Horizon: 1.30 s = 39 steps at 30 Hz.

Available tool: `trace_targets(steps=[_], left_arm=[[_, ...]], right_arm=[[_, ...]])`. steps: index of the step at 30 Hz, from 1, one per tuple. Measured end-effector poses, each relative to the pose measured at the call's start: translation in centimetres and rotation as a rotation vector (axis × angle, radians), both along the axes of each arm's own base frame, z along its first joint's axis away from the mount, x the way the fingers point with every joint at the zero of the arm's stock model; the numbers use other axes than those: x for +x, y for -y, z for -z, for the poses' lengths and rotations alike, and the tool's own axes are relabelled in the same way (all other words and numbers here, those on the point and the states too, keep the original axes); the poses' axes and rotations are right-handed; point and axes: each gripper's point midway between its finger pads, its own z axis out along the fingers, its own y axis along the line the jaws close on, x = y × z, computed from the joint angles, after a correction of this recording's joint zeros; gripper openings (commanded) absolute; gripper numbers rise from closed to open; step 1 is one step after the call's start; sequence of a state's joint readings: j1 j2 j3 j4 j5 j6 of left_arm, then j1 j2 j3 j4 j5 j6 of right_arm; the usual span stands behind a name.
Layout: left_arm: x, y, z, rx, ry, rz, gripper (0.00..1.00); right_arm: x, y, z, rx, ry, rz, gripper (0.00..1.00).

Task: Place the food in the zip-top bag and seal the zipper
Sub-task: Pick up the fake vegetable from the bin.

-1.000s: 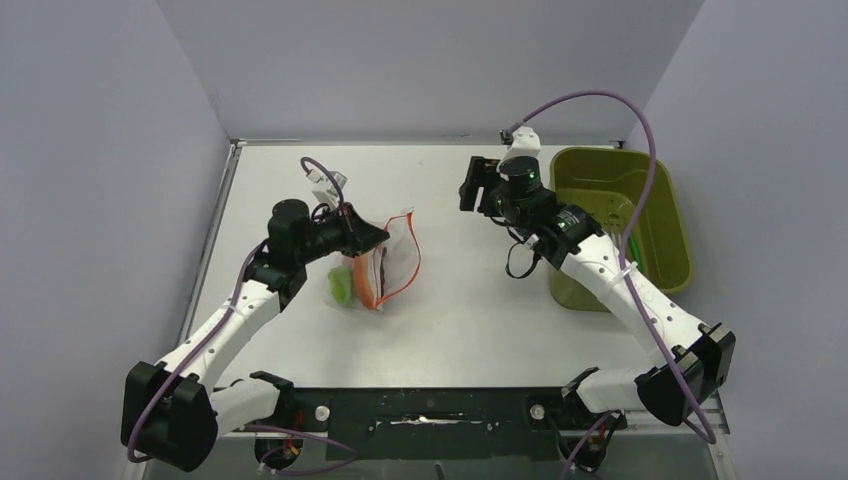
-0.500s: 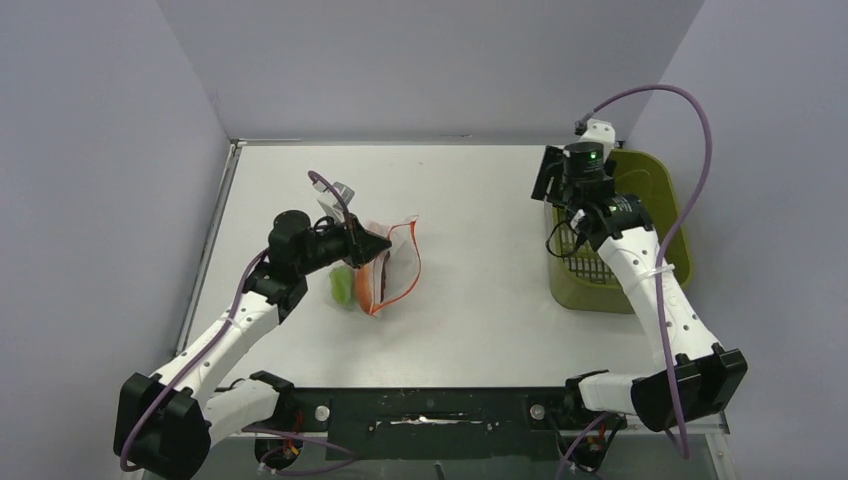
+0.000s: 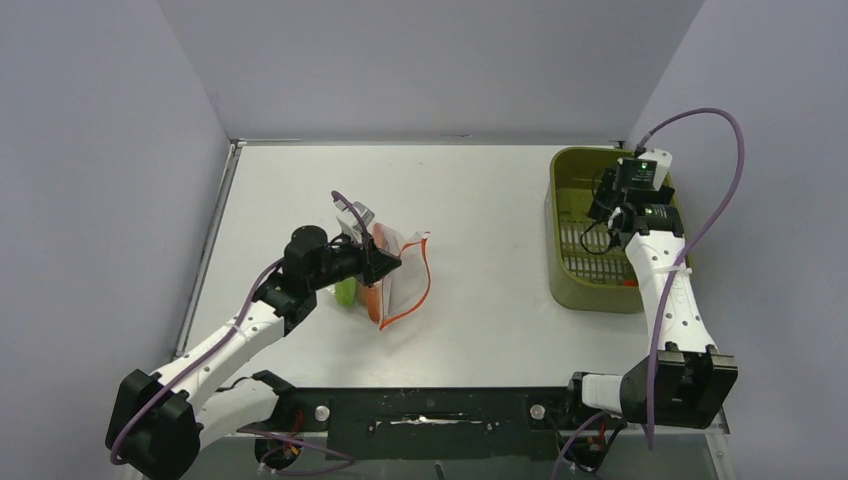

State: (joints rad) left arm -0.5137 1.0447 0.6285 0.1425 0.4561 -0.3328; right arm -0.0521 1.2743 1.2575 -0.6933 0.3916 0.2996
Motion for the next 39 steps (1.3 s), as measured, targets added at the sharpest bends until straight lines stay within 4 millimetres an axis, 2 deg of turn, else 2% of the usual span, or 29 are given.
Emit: trace_targets(steps=[4, 6, 12, 14, 21, 26, 30, 34, 39], left_arm=[[-0.3, 0.3, 0.0, 0.025, 0.035, 0.006, 0.0], [-0.4, 0.4, 0.1, 0.041, 0.048, 0.009, 0.0], [-0.8, 0.6, 1.0, 0.094, 0.06, 0.012, 0.0], [-0.7, 0.4, 1.2, 0.111, 0.066, 0.004, 0.0], [-0.2, -1.4, 2.0, 0.158, 0.096, -0.098, 0.0], [0.9, -2.6, 1.6, 0.178, 0.146, -0.179, 0.0], [1.7, -3.2, 2.7, 0.235, 0.15, -0.213, 0.0], [2.2, -3.2, 4.7, 0.291, 0.1, -0.214, 0.0], [2.7, -2.6, 5.3, 0.317, 0.068, -0.205, 0.0]], right_arm=[[-1.7, 2.8, 3.0, -0.001, -0.078, 0.076, 0.72], [-2.3, 3.6, 4.8, 0.002, -0.115, 0.099, 0.74], [-3.0, 4.3, 10.4, 0.044, -0.202, 0.122, 0.8], [-3.2, 4.3, 11.5, 0.054, -0.211, 0.133, 0.81], [-1.7, 4.7, 11.9, 0.091, -0.13, 0.193, 0.79], [-0.5, 5.5, 12.7, 0.09, -0.138, 0.196, 0.76], [1.1, 6.3, 13.0, 0.087, -0.159, 0.2, 0.78], [2.4, 7.0, 13.0, 0.068, -0.195, 0.194, 0.63], [3.9, 8.2, 12.3, -0.016, -0.234, 0.107, 0.6]])
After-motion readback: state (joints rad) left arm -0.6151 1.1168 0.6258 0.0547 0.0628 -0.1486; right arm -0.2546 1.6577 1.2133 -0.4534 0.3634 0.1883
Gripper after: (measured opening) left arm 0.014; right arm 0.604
